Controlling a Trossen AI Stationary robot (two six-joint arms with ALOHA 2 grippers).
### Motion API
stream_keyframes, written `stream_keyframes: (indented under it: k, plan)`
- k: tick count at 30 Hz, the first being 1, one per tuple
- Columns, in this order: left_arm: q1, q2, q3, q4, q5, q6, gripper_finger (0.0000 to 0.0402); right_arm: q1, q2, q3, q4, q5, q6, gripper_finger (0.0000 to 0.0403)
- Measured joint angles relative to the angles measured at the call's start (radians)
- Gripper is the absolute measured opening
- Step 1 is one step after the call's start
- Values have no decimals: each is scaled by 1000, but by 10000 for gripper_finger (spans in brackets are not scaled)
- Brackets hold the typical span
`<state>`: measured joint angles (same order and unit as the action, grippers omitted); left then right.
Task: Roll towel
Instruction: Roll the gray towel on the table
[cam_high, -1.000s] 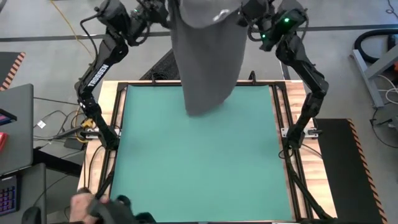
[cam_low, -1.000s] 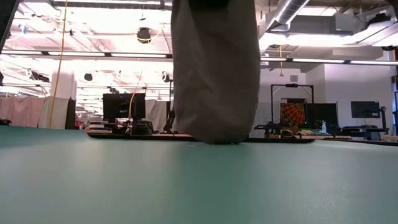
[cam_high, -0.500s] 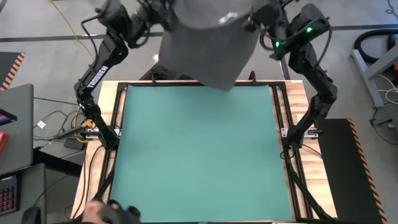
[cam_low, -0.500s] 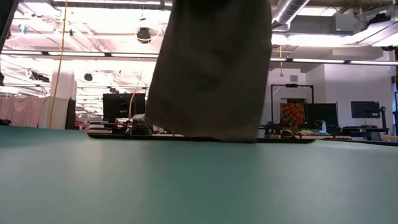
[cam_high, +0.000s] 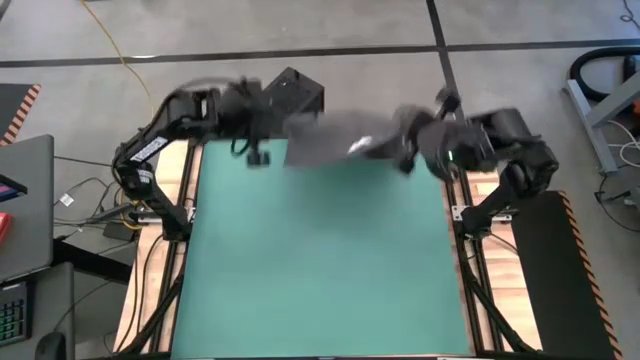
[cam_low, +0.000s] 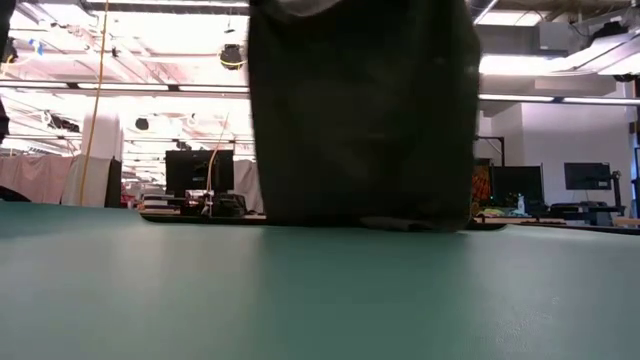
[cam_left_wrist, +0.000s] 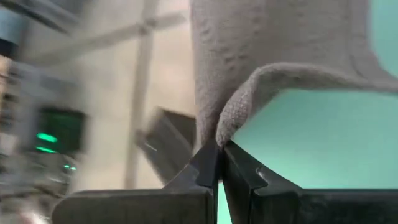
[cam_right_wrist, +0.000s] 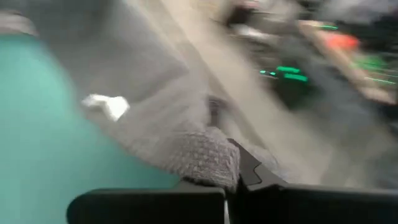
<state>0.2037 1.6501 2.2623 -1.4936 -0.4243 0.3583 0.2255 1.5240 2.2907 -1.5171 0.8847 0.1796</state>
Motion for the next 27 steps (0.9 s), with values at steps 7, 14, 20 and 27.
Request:
stream_keyframes:
  k: [7,14,20,27]
  plan:
    - [-307,-57,-83,-5,100,-352,0,237,17,-55,-43,-127,308,9]
    - [-553,-60,-126,-33,80,-667,0,368,46,-169,-50,-179,534,9]
    - [-745,-62,-181,-25,114,-974,0,448,56,-186,-27,-290,659,9]
    - [-891,-61,-233,28,-100,-948,0,551,118,-186,90,-162,730,9]
